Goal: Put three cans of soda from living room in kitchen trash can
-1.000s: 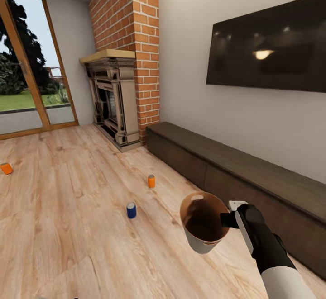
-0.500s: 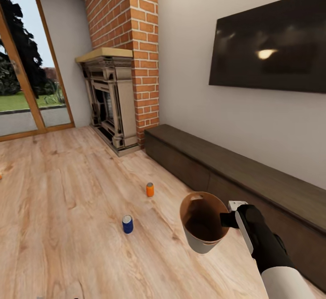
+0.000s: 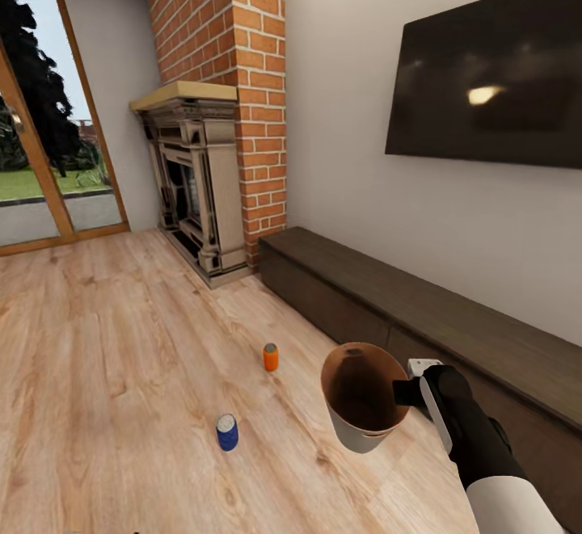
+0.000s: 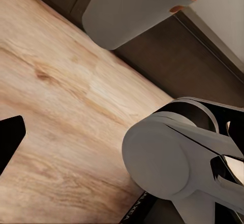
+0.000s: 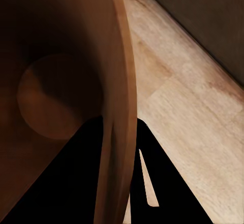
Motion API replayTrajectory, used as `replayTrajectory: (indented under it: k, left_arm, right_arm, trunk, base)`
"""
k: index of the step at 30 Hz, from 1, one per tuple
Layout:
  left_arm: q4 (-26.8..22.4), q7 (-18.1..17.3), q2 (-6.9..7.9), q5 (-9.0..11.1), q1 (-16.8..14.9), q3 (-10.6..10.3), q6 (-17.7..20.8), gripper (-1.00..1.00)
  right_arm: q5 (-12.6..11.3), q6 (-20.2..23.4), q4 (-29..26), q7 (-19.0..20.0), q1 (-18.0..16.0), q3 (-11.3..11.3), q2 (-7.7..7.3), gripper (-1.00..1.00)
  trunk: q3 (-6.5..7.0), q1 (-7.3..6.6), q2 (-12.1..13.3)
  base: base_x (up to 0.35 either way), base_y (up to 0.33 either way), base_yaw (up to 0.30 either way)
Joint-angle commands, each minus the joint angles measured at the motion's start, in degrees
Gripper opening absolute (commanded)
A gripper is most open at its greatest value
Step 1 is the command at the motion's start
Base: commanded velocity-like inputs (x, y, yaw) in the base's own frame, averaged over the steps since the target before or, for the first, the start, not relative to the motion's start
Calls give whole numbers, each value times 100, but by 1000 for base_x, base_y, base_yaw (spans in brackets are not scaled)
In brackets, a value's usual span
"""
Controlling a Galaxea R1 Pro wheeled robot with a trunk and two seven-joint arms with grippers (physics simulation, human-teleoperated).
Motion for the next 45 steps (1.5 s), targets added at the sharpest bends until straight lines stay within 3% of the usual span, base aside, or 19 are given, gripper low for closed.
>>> replayTrajectory:
  k: [1,13,14,15,16,19,20,23,24,26,27,28,29,30,32,34,38,39,45]
  left_arm:
    - [0,0,0,0,0,2,0,100]
    - [0,62,-3,0,0,29,-33,100]
    - [-27,686,-7,3,0,7,-27,100]
    - [-42,859,-7,4,0,3,-25,100]
    - [-212,1499,-10,18,0,-4,-8,100]
    - [-593,2345,-45,28,0,-17,9,100]
    - [-834,3109,-127,34,0,-41,15,100]
    - [-1073,4460,-412,32,-15,-213,21,100]
    - [-1156,5494,-675,15,-100,-528,19,100]
    - [-1203,6456,-880,-12,-227,-941,19,100]
    - [-1209,7290,-1015,-62,-386,-1412,21,100]
    - [-1183,7651,-1064,-85,-483,-1640,24,100]
    - [-1041,8247,-1138,-118,-723,-2017,28,100]
    - [-335,8920,-1398,-154,-1337,-2426,29,100]
    - [149,9088,-1577,-165,-1663,-2529,25,100]
    - [1209,9312,-1883,-178,-2550,-2676,24,100]
    - [1541,9357,-2175,-188,-2814,-2708,30,100]
    - [1926,9374,-2291,-213,-3043,-2716,19,100]
    - [2209,9391,-2322,-606,-3156,-2712,-57,100]
  right_arm:
    - [-93,-2,-2,22,-1,-1,1,-100]
    - [-93,-2,-2,22,-2,-2,1,-100]
    - [-93,-2,-2,22,-2,-4,1,-100]
    - [-93,-2,-2,22,-2,-5,-1,-100]
    - [-93,-2,-2,22,0,-8,-4,-100]
    - [-93,-2,-2,22,2,-9,-6,-100]
    - [-93,-2,-2,22,0,-10,-7,-100]
    - [-93,-2,-2,22,0,-10,-7,-100]
    - [-93,-2,-2,22,-1,-9,-6,-100]
    - [-93,-2,-2,22,-1,-6,-4,-100]
    - [-93,-2,-2,22,-2,-3,-2,-100]
    - [-93,-2,-2,22,0,-1,-1,-100]
    - [-93,-2,-2,22,0,0,-1,-100]
    - [-93,-2,-2,22,4,0,0,-100]
    - [-93,-2,-2,22,5,-1,-3,-100]
    - [-93,-2,-2,22,6,-8,-7,-100]
    - [-93,-2,-2,22,4,-4,-5,-100]
    - [-93,-2,-2,22,4,-2,-6,-100]
    - [-93,-3,6,22,4,-2,-8,-100]
  trunk:
    - [1,0,0]
    - [1,0,0]
    - [1,0,0]
    - [1,0,0]
    - [1,0,0]
    - [1,0,0]
    - [1,0,0]
    - [1,0,0]
    - [1,0,0]
    - [1,0,0]
    - [1,0,0]
    - [1,0,0]
    - [1,0,0]
    - [1,0,0]
    - [1,0,0]
    - [1,0,0]
    - [1,0,0]
    - [1,0,0]
    - [1,0,0]
  base:
    - [280,144,0]
    - [124,59,0]
    - [0,0,0]
    - [0,0,0]
    - [0,0,0]
    - [0,0,0]
    - [0,0,0]
    - [0,0,0]
    - [0,0,0]
    - [0,0,0]
    - [0,0,0]
    - [0,0,0]
    - [0,0,0]
    - [0,0,0]
    - [0,0,0]
    - [0,0,0]
    - [0,0,0]
    - [0,0,0]
    - [0,0,0]
